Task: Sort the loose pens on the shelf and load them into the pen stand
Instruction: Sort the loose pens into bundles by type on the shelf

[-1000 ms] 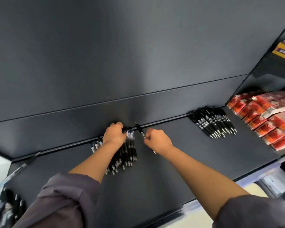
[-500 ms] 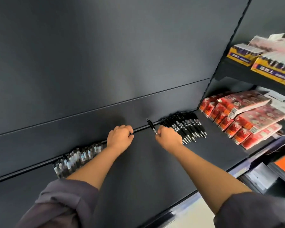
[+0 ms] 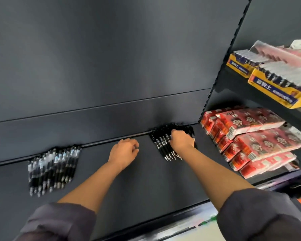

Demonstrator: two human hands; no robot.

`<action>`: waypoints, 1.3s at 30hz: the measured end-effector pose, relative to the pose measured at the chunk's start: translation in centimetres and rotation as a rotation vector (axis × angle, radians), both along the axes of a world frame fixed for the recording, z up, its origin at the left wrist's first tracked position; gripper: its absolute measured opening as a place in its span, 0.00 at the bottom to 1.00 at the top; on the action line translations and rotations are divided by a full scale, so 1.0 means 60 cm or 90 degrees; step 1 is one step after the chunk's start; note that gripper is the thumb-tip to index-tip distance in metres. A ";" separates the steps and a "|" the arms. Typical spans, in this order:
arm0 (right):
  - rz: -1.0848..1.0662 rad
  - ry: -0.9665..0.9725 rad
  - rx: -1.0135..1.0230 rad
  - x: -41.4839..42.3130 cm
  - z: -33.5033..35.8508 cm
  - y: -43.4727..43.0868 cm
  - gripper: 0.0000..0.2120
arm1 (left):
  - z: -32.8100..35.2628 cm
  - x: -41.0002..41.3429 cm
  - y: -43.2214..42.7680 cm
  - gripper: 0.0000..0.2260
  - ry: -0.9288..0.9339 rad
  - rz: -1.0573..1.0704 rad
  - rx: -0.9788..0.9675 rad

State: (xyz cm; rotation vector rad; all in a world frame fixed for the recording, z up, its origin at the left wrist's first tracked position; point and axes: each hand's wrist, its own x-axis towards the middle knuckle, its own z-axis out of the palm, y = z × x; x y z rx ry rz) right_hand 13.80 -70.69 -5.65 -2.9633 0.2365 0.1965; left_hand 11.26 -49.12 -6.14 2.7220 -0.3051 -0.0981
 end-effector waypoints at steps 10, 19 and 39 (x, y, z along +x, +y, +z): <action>0.227 -0.144 -0.042 -0.011 0.032 0.080 0.12 | 0.045 -0.035 0.059 0.08 -0.064 0.066 0.048; 0.464 -0.232 0.022 -0.088 0.069 0.339 0.12 | 0.092 -0.160 0.268 0.09 -0.127 0.160 0.107; 0.722 -0.033 0.027 -0.315 0.043 0.892 0.12 | 0.055 -0.498 0.779 0.10 -0.043 0.402 0.122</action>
